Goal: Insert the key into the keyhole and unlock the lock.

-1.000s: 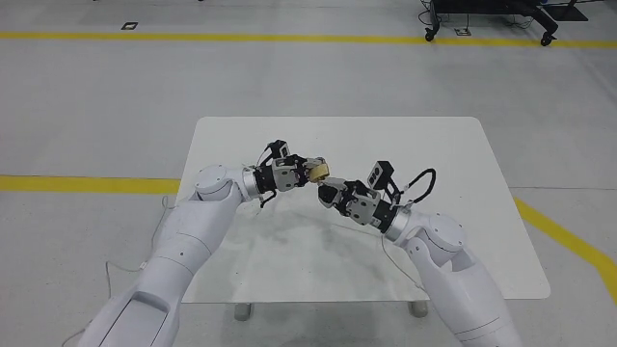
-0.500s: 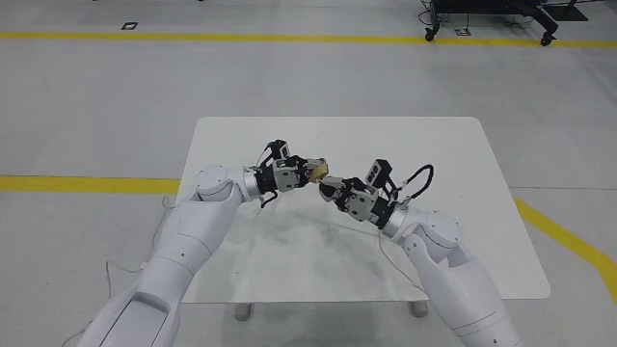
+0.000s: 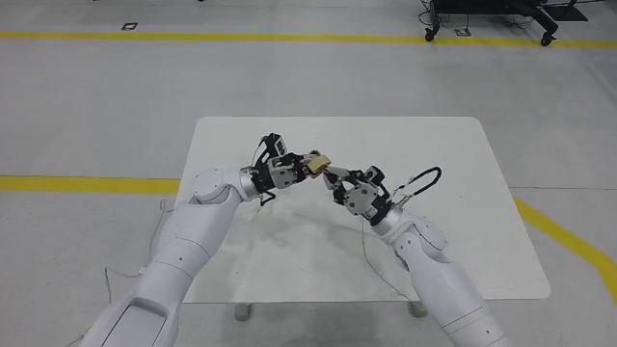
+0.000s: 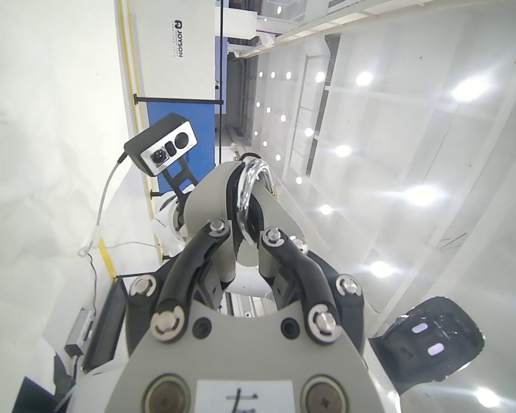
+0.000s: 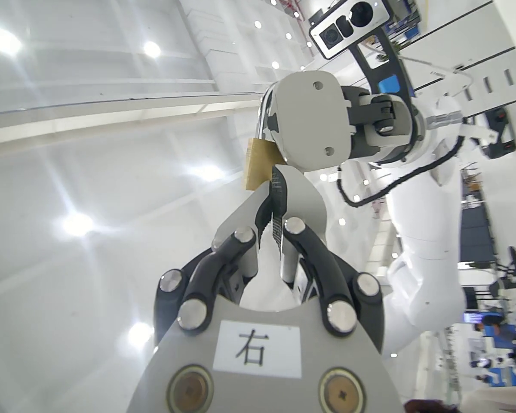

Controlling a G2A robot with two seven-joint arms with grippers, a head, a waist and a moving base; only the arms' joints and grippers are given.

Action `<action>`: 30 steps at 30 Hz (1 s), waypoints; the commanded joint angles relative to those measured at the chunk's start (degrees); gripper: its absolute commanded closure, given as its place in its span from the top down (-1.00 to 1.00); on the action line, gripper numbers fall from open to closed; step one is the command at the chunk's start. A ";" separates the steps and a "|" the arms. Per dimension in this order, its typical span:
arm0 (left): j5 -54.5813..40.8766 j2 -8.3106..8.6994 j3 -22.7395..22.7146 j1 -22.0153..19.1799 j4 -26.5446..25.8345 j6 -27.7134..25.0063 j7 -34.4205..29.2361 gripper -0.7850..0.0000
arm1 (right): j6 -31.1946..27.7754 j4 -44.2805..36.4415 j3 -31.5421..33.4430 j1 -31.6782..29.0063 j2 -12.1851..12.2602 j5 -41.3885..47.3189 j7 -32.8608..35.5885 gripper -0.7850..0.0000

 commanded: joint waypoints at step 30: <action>3.28 0.98 -1.56 3.80 -5.98 -3.41 0.66 -1.00 | -3.95 -5.75 4.92 -4.35 1.95 -10.28 7.76 -1.00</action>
